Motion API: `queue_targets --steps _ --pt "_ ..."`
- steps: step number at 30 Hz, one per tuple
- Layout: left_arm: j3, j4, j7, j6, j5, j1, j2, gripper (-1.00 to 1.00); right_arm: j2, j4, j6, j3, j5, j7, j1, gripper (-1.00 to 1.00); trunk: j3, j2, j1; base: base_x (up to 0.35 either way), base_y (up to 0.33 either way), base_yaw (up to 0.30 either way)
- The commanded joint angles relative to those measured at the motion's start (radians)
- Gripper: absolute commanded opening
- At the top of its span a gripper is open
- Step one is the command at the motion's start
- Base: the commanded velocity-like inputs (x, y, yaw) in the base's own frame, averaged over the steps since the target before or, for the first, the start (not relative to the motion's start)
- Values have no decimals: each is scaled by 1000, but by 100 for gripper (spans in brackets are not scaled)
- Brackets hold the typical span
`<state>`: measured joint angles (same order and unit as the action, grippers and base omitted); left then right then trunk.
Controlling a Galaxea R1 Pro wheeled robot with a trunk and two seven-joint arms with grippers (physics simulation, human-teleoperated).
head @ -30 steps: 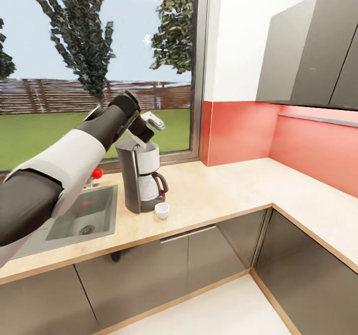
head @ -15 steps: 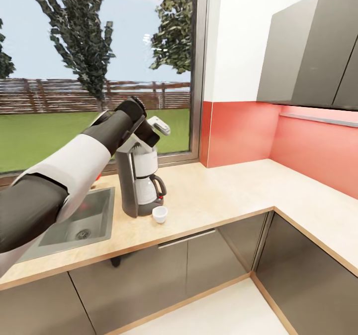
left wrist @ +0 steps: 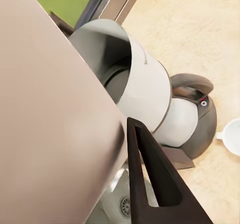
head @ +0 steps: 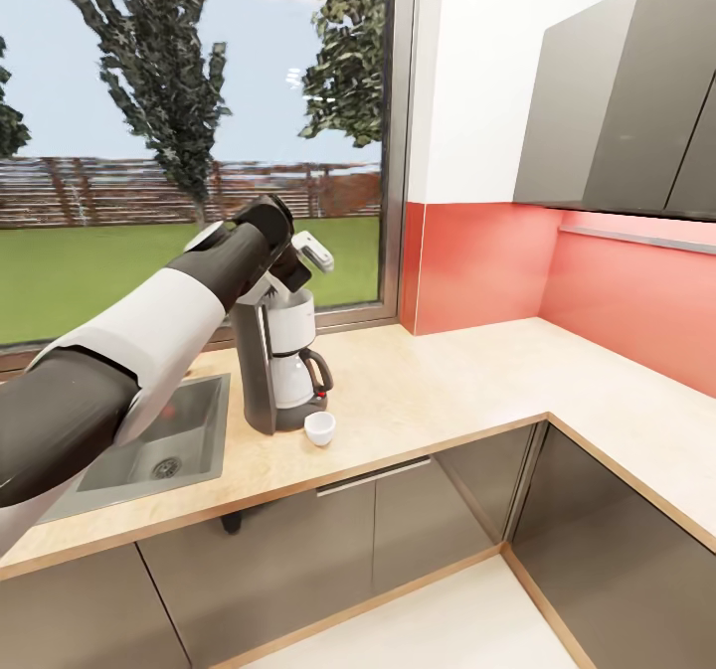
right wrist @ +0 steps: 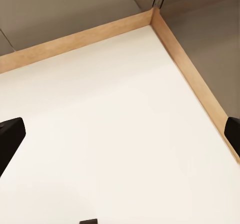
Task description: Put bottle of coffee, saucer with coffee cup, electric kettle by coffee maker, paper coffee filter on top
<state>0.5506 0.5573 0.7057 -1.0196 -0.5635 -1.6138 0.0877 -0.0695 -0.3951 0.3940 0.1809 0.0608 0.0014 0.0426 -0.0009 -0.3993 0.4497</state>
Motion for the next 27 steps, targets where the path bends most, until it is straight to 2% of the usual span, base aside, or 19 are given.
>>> queue_targets --steps 1,5,12,21,27 --pt "4 1 5 3 -22 -1 0 -100 1 1 3 5 7 0 0 100 0 -1 0 0 0 0" --pt "3 4 6 0 -64 -2 1 -100 1 1 3 5 7 0 0 100 0 -1 0 0 0 0" --pt "0 6 6 0 -69 -1 3 -100 1 1 3 5 7 0 0 100 0 -1 0 124 0 0" --pt "-2 6 6 -1 -69 -1 18 -100 1 1 3 5 5 0 0 100 0 -1 0 16 0 0" --pt "-3 5 6 0 -70 1 17 -100 1 1 3 5 6 0 0 100 0 -1 0 155 0 0"
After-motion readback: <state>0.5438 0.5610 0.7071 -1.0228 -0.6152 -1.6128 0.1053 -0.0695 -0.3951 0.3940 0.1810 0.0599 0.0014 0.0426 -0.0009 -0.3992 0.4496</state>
